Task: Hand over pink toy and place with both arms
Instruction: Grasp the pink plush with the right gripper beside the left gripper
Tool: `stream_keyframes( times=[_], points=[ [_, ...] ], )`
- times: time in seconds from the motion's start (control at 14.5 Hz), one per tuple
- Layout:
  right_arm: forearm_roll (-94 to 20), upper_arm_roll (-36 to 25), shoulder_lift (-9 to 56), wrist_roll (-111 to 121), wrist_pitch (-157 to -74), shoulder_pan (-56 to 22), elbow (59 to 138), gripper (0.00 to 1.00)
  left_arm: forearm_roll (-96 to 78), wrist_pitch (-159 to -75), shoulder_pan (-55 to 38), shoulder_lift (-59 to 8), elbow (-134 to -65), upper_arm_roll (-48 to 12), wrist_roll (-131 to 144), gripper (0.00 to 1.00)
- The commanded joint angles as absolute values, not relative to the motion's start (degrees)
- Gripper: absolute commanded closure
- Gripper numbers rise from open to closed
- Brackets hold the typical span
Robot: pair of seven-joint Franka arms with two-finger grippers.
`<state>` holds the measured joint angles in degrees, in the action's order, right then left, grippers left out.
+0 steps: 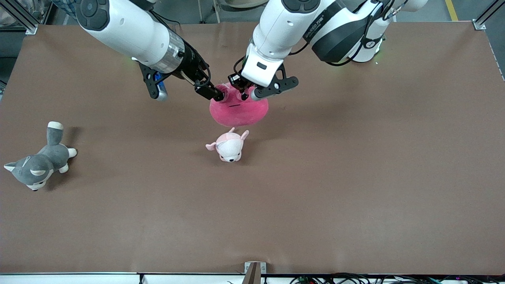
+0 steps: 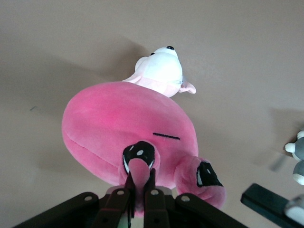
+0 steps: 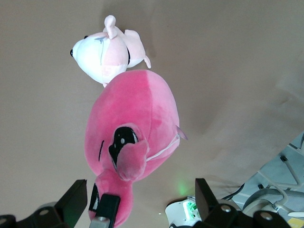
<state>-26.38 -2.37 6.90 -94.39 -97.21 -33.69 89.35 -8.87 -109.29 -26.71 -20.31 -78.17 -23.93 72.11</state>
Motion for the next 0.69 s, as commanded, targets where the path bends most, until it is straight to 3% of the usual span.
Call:
stream_keyframes(
  times=[0.0,0.41,0.62],
  points=[
    [-26.98,-3.08,6.33,-94.66,-98.00,-33.84,91.14,0.01,-8.88,-109.07,-27.33,-20.65,-76.55,-23.64,72.95,0.99],
    [-26.19,-3.08,7.12,-94.66,-102.21,-35.42,93.86,0.03,-8.88,-109.07,-27.33,-20.57,-76.55,-23.64,73.04,0.99],
    [-26.02,-3.08,7.38,-94.57,-103.79,-35.95,94.74,0.12,-8.88,-109.07,-27.33,-20.48,-76.55,-23.64,73.04,0.99]
  ],
)
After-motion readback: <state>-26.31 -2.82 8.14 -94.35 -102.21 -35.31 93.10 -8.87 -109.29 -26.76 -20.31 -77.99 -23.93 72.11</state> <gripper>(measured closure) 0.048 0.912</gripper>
